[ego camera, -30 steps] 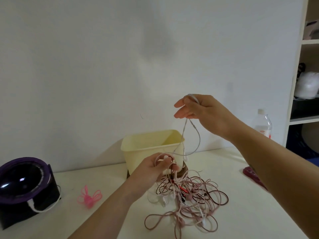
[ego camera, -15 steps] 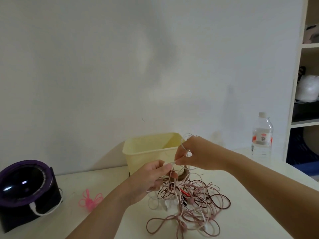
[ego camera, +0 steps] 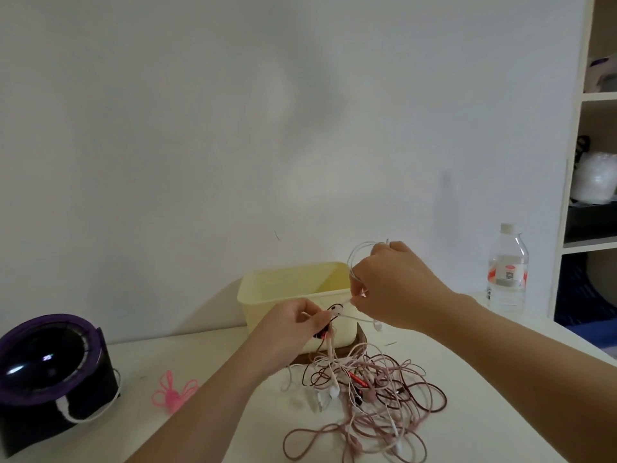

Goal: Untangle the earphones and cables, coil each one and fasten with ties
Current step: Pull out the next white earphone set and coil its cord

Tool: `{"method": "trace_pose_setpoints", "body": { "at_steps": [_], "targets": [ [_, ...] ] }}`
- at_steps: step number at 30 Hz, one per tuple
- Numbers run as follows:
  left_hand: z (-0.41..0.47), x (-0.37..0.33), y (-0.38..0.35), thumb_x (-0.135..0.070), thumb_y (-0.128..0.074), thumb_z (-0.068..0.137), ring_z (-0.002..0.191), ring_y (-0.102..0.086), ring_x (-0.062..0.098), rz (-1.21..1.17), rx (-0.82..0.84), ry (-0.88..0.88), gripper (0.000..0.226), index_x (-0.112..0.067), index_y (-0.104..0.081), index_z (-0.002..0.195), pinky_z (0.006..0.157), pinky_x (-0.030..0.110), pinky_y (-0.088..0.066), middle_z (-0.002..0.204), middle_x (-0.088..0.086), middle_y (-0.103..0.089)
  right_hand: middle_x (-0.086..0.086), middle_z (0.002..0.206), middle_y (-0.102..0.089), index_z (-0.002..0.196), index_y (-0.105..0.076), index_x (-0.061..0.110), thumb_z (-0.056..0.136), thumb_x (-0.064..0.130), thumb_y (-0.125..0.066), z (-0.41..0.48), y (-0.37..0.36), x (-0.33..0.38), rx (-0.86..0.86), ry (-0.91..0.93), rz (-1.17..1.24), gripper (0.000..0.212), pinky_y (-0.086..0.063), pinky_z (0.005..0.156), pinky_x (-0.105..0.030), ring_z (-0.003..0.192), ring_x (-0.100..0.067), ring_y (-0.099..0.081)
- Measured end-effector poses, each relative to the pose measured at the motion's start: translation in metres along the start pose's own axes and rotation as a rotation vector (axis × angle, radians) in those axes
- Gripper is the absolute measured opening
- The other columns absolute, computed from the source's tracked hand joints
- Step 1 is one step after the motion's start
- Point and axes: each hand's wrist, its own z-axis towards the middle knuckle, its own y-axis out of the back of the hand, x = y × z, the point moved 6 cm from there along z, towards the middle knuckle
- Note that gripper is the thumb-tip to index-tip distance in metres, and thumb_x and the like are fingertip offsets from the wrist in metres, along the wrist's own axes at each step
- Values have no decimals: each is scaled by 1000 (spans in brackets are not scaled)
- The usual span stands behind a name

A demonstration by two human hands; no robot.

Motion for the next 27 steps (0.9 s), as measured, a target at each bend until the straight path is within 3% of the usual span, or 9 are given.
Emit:
{"method": "trace_pose_setpoints", "body": {
  "at_steps": [2, 5, 9, 13, 19, 21, 23, 25, 27],
  "targets": [
    [5, -6, 10, -38, -58, 90, 73, -60, 12, 78, -56, -46, 20, -26, -63, 75, 75, 29, -42, 84, -6, -72, 5, 76, -58, 87, -66, 20, 84, 25, -54, 2, 1, -1, -10, -8, -77, 14, -29, 97, -27, 95, -16, -53],
    [10, -17, 18, -37, -58, 91, 80, -57, 1, 161, -55, -95, 15, -29, -60, 77, 73, 18, -39, 84, -17, -64, 8, 65, -42, 86, -63, 17, 86, 30, -52, 7, 3, 0, 9, -14, -98, 17, -30, 97, -29, 84, -18, -53],
    [15, -33, 31, -34, -58, 90, 84, -55, -7, 188, -78, -163, 11, -26, -64, 86, 66, 3, -35, 90, -18, -63, 6, 59, -39, 66, -45, 18, 82, 14, -52, 16, 3, -6, -27, -71, -187, 18, -28, 77, -28, 55, -13, -38],
    [21, -51, 50, -23, -59, 90, 93, -56, -1, 192, -113, -210, 16, -29, -58, 105, 66, 5, -38, 107, -15, -59, 3, 78, -62, 86, -62, 16, 87, 22, -52, 28, 7, -27, -48, -198, -90, 12, -33, 70, -29, 72, -19, -58],
    [31, -94, 94, -7, -44, 94, 63, -50, -3, 90, -381, -352, 28, -31, -58, 96, 47, 6, -35, 99, -12, -59, -1, 83, -69, 67, -59, 22, 94, 48, -44, 47, 11, -37, -18, -239, 451, 41, -41, 63, -27, 75, -16, -60],
    [32, -106, 104, -8, -41, 95, 54, -48, -4, 104, -440, -400, 29, -32, -58, 92, 46, 8, -34, 93, -12, -61, 3, 99, -69, 92, -70, 11, 85, 65, -42, 49, 11, -25, 76, -189, 744, 62, -46, 81, -26, 89, -9, -62],
    [32, -116, 109, -7, -39, 95, 52, -48, -5, 107, -456, -437, 31, -29, -60, 92, 47, 8, -34, 91, -9, -62, 9, 91, -62, 101, -66, 3, 71, 81, -44, 49, 11, -9, 147, -109, 902, 86, -43, 86, -26, 82, -9, -58],
    [31, -121, 112, -5, -36, 94, 51, -47, -8, 109, -468, -455, 32, -26, -61, 93, 47, 7, -33, 89, -8, -62, 7, 81, -55, 91, -63, 12, 68, 81, -51, 47, 9, 7, 215, -25, 887, 74, -39, 80, -27, 75, -11, -51],
    [28, -124, 110, -4, -35, 95, 48, -46, -7, 100, -468, -467, 33, -24, -61, 93, 46, 8, -32, 87, -9, -61, 16, 80, -60, 107, -65, 25, 75, 68, -58, 45, -6, 19, 303, -5, 752, 54, -39, 72, -17, 73, 1, -54]
  ]
}}
